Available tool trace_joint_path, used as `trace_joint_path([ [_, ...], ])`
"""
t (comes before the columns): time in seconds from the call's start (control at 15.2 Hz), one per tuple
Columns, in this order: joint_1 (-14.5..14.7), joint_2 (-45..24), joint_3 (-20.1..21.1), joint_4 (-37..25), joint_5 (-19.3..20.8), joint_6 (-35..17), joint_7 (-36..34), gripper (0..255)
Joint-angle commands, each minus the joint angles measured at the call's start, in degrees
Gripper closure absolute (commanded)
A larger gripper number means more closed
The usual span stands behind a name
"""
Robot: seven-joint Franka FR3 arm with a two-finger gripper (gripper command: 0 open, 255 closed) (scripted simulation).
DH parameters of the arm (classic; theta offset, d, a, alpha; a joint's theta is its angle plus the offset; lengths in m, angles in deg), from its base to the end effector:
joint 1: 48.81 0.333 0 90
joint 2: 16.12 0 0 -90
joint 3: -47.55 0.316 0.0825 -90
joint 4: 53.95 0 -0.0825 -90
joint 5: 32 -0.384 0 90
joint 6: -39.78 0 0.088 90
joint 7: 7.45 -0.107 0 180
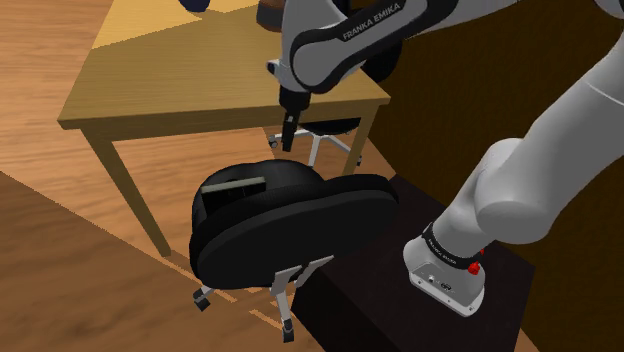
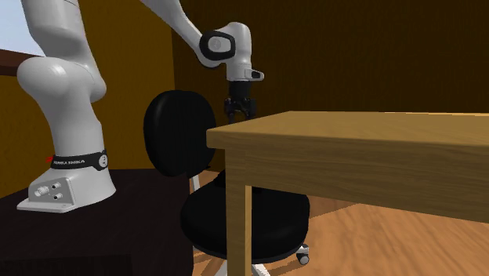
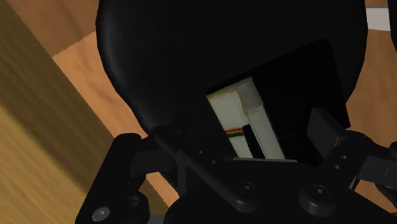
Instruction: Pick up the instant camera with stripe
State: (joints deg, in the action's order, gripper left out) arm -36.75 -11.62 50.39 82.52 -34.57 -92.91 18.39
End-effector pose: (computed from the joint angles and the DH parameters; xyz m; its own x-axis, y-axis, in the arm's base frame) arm 0.4709 0.1262 0.3531 0.7771 0.6290 0.0237 0.6294 -0.7768 -0.0212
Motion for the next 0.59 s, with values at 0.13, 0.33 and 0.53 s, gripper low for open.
trace_joint_path([
  [0.13, 1.5, -8.3, 1.4, -2.8, 1.5, -5.6, 3.9, 0],
  [0.33, 2.7, -14.2, 2.5, -5.6, 3.2, -8.8, 6.1, 0],
  [0.53, 4.0, -20.1, 3.4, -8.6, 5.4, -11.6, 8.0, 0],
])
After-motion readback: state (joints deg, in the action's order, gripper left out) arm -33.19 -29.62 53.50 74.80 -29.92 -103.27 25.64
